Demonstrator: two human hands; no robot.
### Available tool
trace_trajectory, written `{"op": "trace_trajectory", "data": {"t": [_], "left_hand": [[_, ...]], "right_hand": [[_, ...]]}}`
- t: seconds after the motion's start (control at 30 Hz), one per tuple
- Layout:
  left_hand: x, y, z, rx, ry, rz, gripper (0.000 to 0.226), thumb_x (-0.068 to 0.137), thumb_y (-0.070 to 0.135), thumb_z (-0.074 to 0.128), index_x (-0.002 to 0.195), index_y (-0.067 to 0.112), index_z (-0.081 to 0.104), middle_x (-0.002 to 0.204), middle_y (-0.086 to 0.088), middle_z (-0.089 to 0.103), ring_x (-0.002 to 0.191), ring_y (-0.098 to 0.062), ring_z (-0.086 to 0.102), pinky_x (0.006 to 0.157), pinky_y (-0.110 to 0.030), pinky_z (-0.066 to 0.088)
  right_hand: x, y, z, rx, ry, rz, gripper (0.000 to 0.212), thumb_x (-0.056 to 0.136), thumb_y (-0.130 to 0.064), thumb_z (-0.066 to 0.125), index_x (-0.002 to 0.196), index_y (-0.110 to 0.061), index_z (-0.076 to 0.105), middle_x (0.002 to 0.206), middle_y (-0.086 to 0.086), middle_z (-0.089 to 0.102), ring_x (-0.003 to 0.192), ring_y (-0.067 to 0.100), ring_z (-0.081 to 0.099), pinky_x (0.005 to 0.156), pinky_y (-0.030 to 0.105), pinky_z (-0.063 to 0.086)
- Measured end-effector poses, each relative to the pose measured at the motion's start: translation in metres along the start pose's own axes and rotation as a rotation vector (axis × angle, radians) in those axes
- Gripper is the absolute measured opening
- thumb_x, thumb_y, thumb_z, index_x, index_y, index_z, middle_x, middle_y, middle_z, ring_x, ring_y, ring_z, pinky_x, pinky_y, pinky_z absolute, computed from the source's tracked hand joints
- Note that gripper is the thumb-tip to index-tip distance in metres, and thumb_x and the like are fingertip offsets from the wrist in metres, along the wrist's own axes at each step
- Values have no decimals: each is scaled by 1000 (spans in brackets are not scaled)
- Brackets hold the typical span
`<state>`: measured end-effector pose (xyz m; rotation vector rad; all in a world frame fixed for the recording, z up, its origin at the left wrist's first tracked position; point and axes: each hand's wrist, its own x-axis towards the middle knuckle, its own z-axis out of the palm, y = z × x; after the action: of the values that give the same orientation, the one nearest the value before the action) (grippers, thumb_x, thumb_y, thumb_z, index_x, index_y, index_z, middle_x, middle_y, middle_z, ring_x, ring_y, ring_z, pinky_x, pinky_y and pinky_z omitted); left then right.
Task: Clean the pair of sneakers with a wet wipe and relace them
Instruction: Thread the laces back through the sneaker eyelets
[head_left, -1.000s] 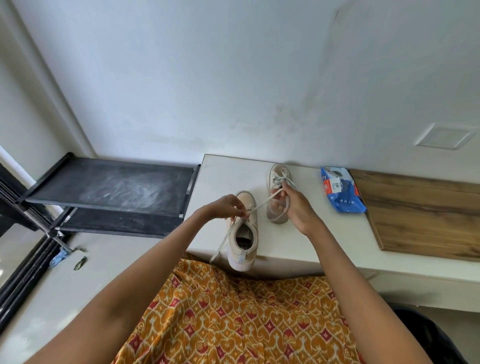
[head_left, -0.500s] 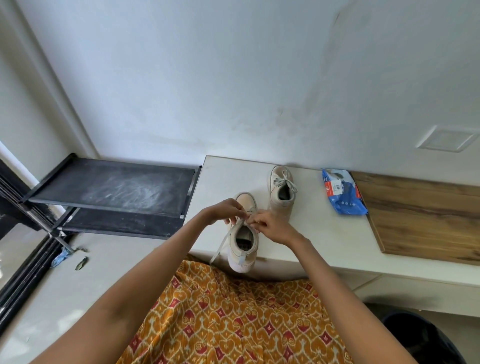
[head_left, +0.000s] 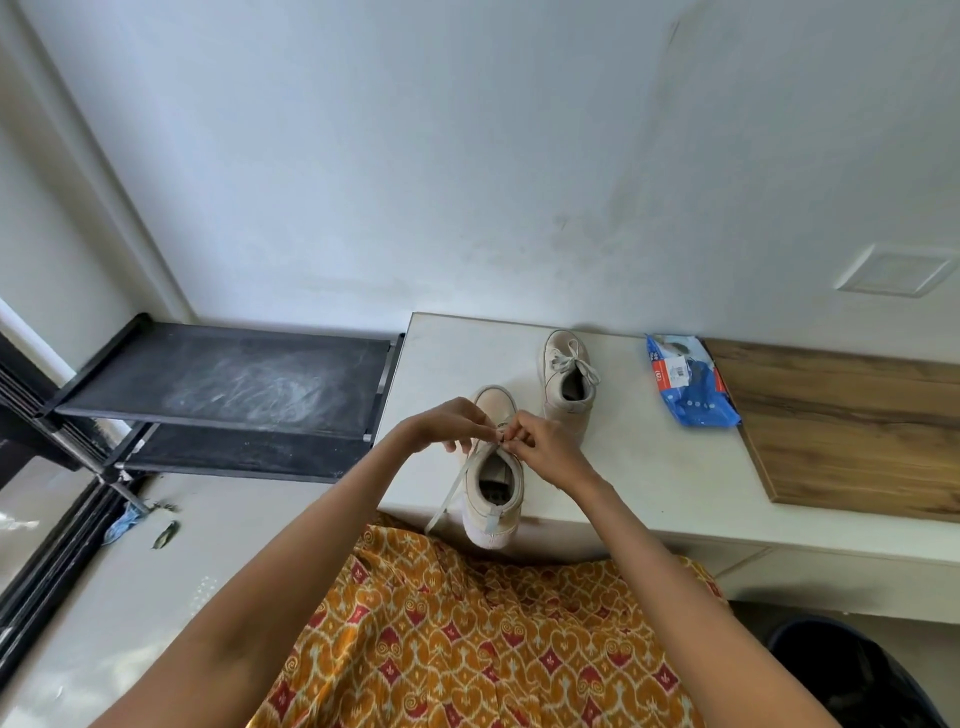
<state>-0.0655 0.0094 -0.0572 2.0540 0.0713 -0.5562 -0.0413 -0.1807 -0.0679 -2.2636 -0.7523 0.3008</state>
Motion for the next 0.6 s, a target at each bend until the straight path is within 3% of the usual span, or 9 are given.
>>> {"op": "trace_trajectory", "data": {"t": [0.1,0.17,0.23,0.3,0.37,0.43,0.5,0.6], "left_hand": [[2,2,3,76,68,51,18,84,24,67,88,6,67,71,-4,61,52,-5,52,45,-17,35],[4,2,4,117,110,117,15,82,21,69,85,7,65,73,-4,64,48,-5,55,43,-15,36],[3,2,6,141,133,166,8,83,16,68,84,11,62,68,1,64,47,-8,58,42,-15,38],[3,1,11,139,156,197,7,83,11,65,83,14,58,63,5,62,50,-15,62,40,-18,40],[3,-2,16,125,192,226,8,82,9,63,84,13,57,62,6,61,52,-20,65,40,-22,42],[3,-6,19,128,237,253,8,81,9,62,85,14,56,63,6,60,50,-19,65,42,-23,45],[2,-6,23,205,292,293,7,80,12,61,85,17,57,66,7,58,49,-14,61,50,-27,49],[3,-6,29,395,399,381,5,81,16,58,85,18,60,72,10,56,60,-9,51,62,-30,46]], "right_hand": [[3,0,-2,-44,-47,-16,5,85,-14,65,87,-15,61,74,-2,61,73,17,60,71,38,51],[6,-2,-6,20,-22,-36,4,85,-12,64,88,-13,61,79,1,63,75,16,61,71,30,51],[12,-7,-11,177,183,-7,3,87,-10,63,88,-7,61,82,2,63,74,13,60,69,19,48],[18,-10,-16,341,326,124,11,91,-14,58,92,-2,60,79,1,61,68,13,60,68,18,46],[24,-7,-17,353,233,216,20,94,-19,53,96,-1,62,74,-1,58,65,13,57,70,27,46],[28,-2,-11,182,47,222,21,95,-22,51,95,-5,64,77,1,62,70,15,57,70,32,44],[28,1,-6,73,-43,220,18,95,-22,50,93,-12,65,78,0,64,70,13,57,67,27,44],[25,4,-2,245,-77,263,15,97,-13,48,95,-11,63,72,-4,61,67,6,55,62,14,45]]}}
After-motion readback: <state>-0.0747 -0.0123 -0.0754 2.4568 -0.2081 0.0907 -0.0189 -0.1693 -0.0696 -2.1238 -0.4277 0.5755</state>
